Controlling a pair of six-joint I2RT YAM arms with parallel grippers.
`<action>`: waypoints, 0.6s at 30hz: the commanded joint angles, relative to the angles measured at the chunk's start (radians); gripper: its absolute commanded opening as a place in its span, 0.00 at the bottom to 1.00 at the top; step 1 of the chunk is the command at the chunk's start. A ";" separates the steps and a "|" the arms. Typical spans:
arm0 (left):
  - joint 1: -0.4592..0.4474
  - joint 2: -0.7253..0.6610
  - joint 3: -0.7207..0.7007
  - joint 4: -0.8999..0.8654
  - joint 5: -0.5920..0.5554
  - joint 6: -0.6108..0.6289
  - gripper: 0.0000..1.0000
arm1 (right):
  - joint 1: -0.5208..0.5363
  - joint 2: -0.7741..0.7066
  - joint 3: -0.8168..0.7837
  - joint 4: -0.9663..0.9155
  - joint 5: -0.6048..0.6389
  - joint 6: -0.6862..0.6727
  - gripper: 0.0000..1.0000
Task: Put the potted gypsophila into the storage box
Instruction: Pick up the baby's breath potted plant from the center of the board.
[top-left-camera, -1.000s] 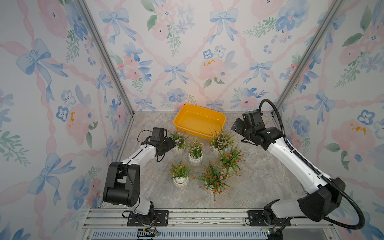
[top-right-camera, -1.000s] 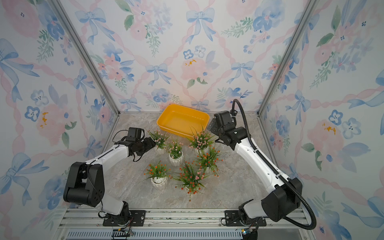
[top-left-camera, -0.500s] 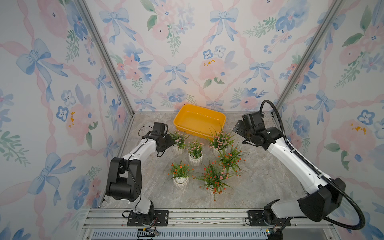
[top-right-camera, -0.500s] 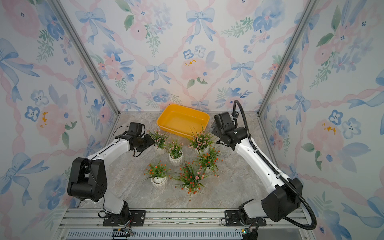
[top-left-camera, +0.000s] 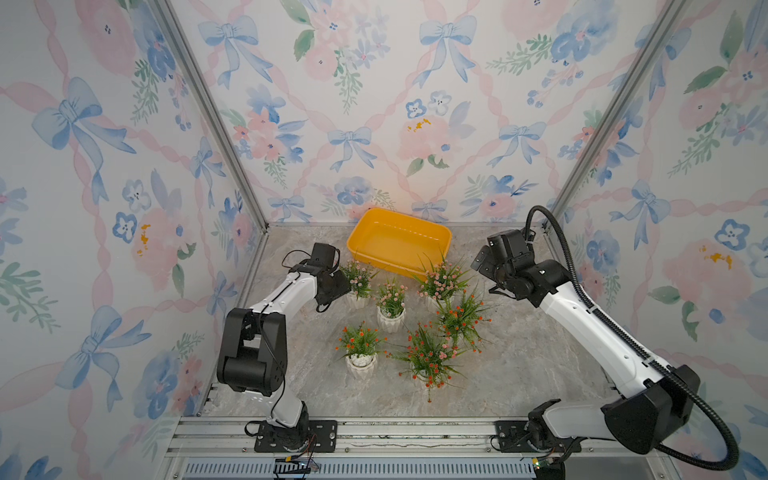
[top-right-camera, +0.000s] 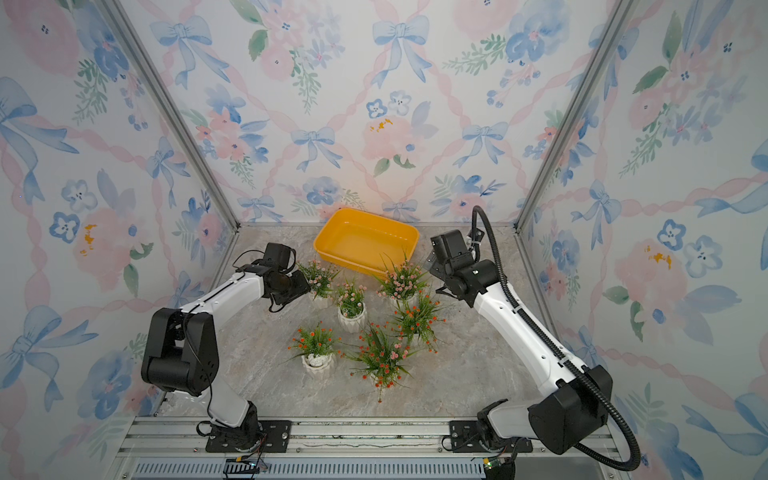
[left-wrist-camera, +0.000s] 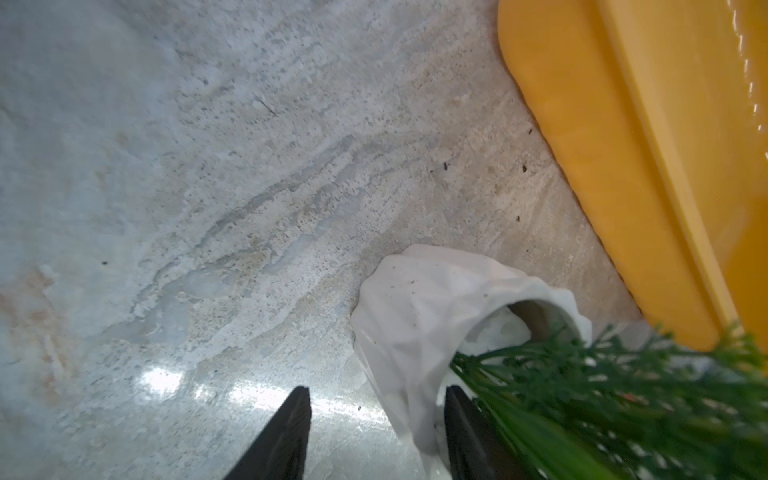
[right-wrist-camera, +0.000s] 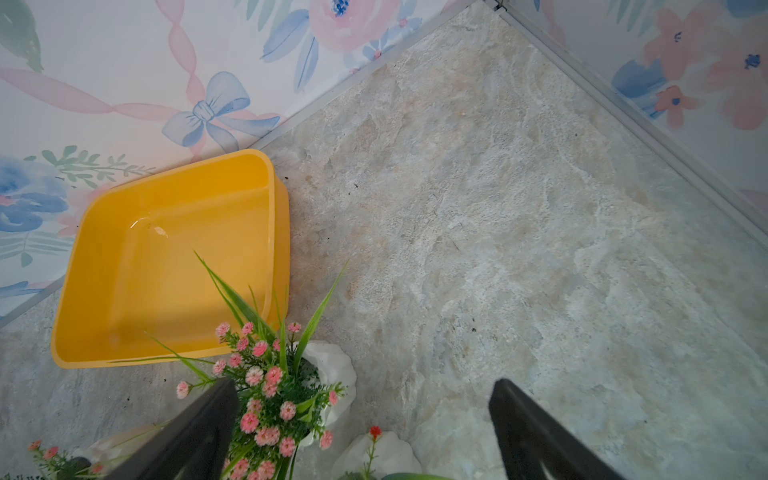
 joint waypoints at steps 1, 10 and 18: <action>-0.017 0.012 0.023 -0.032 -0.007 0.034 0.54 | -0.004 -0.017 -0.020 -0.025 0.020 0.010 0.97; -0.022 0.047 0.046 -0.077 -0.060 0.060 0.47 | -0.006 -0.039 -0.047 -0.032 0.034 0.029 0.97; -0.023 0.080 0.082 -0.091 -0.043 0.069 0.26 | -0.008 -0.024 -0.035 -0.040 0.037 0.025 0.97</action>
